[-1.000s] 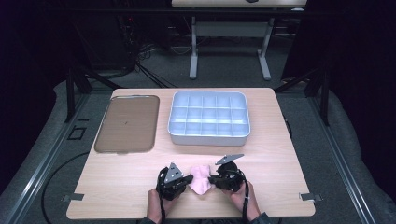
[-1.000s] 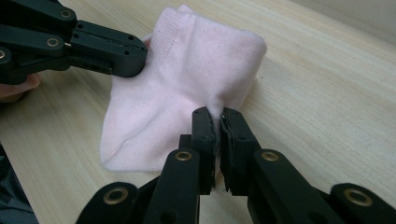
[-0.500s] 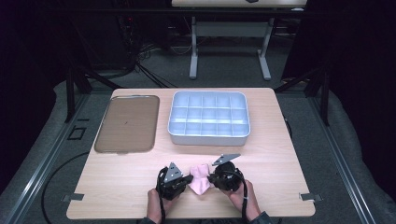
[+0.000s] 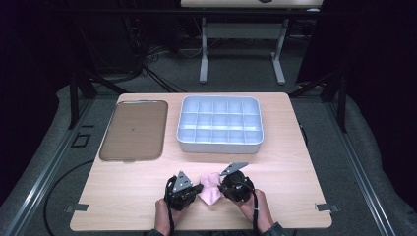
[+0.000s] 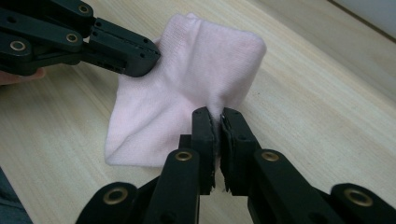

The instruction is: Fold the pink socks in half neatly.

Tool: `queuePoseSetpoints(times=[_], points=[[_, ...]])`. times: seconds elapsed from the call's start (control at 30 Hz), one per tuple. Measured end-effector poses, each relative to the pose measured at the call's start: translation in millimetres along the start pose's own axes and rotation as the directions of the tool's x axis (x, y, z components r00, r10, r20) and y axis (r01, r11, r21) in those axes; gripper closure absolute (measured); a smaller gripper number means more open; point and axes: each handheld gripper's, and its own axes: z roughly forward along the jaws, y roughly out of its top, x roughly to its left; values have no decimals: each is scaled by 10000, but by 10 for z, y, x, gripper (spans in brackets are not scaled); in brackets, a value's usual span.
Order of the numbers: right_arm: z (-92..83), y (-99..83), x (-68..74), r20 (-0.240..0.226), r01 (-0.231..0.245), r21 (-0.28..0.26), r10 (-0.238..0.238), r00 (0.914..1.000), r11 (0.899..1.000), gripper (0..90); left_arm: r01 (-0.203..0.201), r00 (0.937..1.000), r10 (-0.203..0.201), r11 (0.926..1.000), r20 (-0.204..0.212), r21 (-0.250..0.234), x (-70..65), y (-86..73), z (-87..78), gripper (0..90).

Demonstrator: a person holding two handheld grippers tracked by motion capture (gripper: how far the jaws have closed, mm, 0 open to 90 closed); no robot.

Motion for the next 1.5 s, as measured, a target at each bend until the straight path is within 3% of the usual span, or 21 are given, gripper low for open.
queuePoseSetpoints(times=[0.13,0.4,1.0,1.17,1.3,1.37,1.43,1.47,1.5], points=[[16,24,41,395,339,236,-348,9986,9991,848,38,10000,-37,10000,61,-8,9,0,1,899],[-19,70,132,834,865,225,-881,9926,9960,847,35,10000,-35,10000,32,0,10,1,1,899],[-11,184,284,734,1507,378,-1532,9855,9879,842,78,10000,-77,10000,26,-6,11,0,1,899],[2,135,125,835,922,514,-963,9918,9944,841,89,10000,-89,10000,30,-14,11,0,2,899],[59,79,0,357,325,476,-343,9988,9983,813,56,10000,-56,10000,13,-7,15,1,1,899],[76,51,-61,-110,-273,176,275,9996,9995,704,57,10000,-57,10000,13,-5,15,1,1,899],[63,24,-136,-664,-1102,88,1106,9916,9939,638,59,10000,-59,10000,16,-6,15,1,1,899],[68,6,-162,-865,-1589,-69,1577,9837,9873,594,65,10000,-65,10000,20,-4,16,1,1,899],[41,2,-221,-1564,-1729,344,1762,9719,9843,544,72,10000,-72,10000,22,-2,17,1,1,899]])
